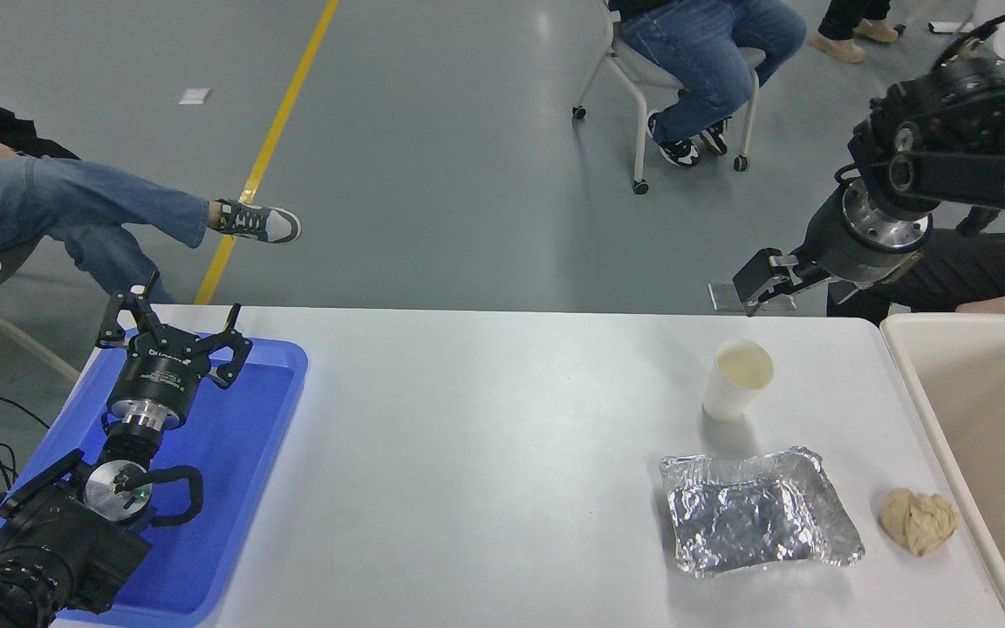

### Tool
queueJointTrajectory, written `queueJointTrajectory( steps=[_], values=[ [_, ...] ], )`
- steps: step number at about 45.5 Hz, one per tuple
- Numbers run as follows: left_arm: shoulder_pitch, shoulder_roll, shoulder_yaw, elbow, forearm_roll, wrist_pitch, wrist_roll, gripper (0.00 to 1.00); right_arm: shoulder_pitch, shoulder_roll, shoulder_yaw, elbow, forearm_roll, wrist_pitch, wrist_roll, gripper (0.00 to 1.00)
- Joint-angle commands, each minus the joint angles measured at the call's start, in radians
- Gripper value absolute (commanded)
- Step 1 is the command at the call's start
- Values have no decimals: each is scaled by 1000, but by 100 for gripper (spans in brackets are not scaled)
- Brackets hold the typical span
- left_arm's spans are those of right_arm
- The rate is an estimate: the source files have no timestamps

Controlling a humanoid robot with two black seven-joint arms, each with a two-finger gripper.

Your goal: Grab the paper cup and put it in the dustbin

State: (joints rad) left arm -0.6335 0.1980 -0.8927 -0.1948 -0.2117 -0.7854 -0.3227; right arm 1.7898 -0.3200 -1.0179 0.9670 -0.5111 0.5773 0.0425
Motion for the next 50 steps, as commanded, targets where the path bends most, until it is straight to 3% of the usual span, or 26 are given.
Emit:
queueJointTrajectory(
  steps=[1,50],
  values=[
    [-2,0,0,0,0,0,1,100,-191,2,67,-137,-90,-112,-1,100],
    [-2,0,0,-3,0,0,1,100,-613,64,254,-412,-101,-386,-6,100]
  ],
)
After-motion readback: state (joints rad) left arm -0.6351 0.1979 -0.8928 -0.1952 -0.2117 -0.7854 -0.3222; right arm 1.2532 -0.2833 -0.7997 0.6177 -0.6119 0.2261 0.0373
